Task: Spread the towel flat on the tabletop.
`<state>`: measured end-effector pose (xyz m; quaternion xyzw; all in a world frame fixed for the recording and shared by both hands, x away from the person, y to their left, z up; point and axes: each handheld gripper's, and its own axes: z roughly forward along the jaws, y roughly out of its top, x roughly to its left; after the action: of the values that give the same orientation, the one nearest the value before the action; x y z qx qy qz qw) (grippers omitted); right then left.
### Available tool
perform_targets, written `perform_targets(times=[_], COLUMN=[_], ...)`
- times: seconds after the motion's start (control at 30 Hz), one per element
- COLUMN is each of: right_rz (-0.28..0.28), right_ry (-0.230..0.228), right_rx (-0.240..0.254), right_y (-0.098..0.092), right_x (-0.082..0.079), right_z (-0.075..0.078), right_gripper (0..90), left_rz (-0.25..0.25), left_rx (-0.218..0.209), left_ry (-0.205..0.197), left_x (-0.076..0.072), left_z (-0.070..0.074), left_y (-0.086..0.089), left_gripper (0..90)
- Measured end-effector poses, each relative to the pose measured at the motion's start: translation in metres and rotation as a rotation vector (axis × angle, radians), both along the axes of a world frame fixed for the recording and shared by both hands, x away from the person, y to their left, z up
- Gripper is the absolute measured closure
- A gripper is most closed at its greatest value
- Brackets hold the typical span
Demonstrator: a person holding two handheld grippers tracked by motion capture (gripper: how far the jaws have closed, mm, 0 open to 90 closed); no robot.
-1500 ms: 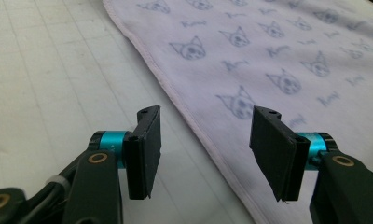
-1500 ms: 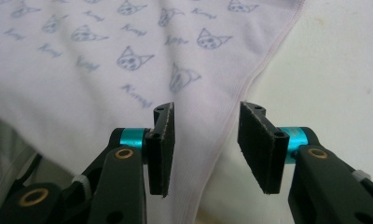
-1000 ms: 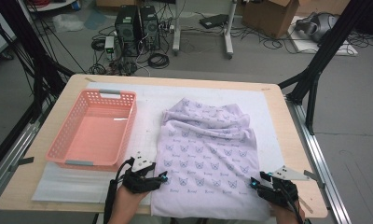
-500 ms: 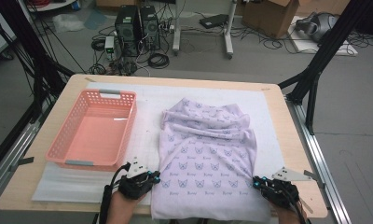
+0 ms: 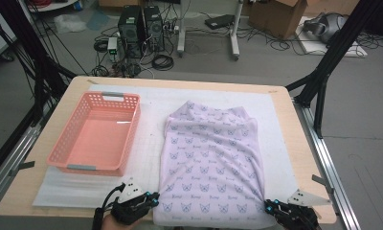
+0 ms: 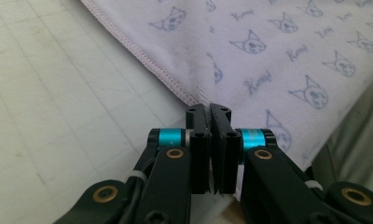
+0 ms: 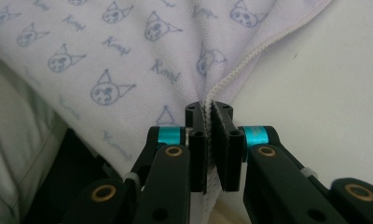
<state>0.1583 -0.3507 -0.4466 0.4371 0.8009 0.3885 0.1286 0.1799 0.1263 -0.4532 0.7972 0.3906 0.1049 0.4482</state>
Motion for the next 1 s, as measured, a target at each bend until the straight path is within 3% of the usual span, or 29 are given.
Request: perform_targets(times=[0.03,0.1,0.2,0.37,0.53,0.6,0.63,0.77,0.83,0.93,1.0], right_rz=[-0.003,-0.025,-0.075,-0.117,-0.155,-0.167,-0.167,-0.171,-0.163,-0.121,-0.119], right_ry=[-0.004,-0.021,-0.068,-0.120,-0.100,-0.090,-0.085,-0.086,-0.085,-0.080,-0.078], right_rx=[0.002,0.015,0.054,0.024,-0.043,-0.053,-0.059,-0.073,-0.069,-0.055,-0.060], right_y=[-0.001,-0.003,-0.003,0.003,0.009,0.012,0.014,0.020,0.021,0.024,0.025], right_x=[-0.002,-0.001,0.003,0.019,0.048,0.059,0.063,0.073,0.074,0.072,0.070], right_z=[0.000,0.001,0.007,0.011,0.003,0.000,-0.001,-0.004,-0.004,-0.004,-0.004], right_gripper=[78.4,67.9,61.0,58.6,54.0,52.6,52.6,57.8,69.1,83.2,84.2], left_rz=[0.011,0.042,0.066,0.101,0.137,0.155,0.157,0.157,0.156,0.120,0.115], left_rx=[-0.010,-0.029,-0.048,-0.066,-0.060,-0.072,-0.057,-0.016,0.020,0.040,0.044], left_ry=[-0.011,-0.030,-0.039,-0.017,0.042,0.035,0.043,0.027,0.000,-0.013,-0.009], left_x=[0.001,0.006,0.021,0.048,0.079,0.084,0.088,0.092,0.090,0.088,0.088], left_z=[0.000,0.001,0.003,0.005,0.000,0.001,0.001,0.001,0.001,0.001,0.001], left_y=[-0.001,-0.001,-0.002,-0.005,-0.014,-0.017,-0.020,-0.030,-0.033,-0.037,-0.036], left_gripper=[82.1,59.8,50.8,46.5,40.7,39.5,39.0,38.5,41.7,66.6,74.3])
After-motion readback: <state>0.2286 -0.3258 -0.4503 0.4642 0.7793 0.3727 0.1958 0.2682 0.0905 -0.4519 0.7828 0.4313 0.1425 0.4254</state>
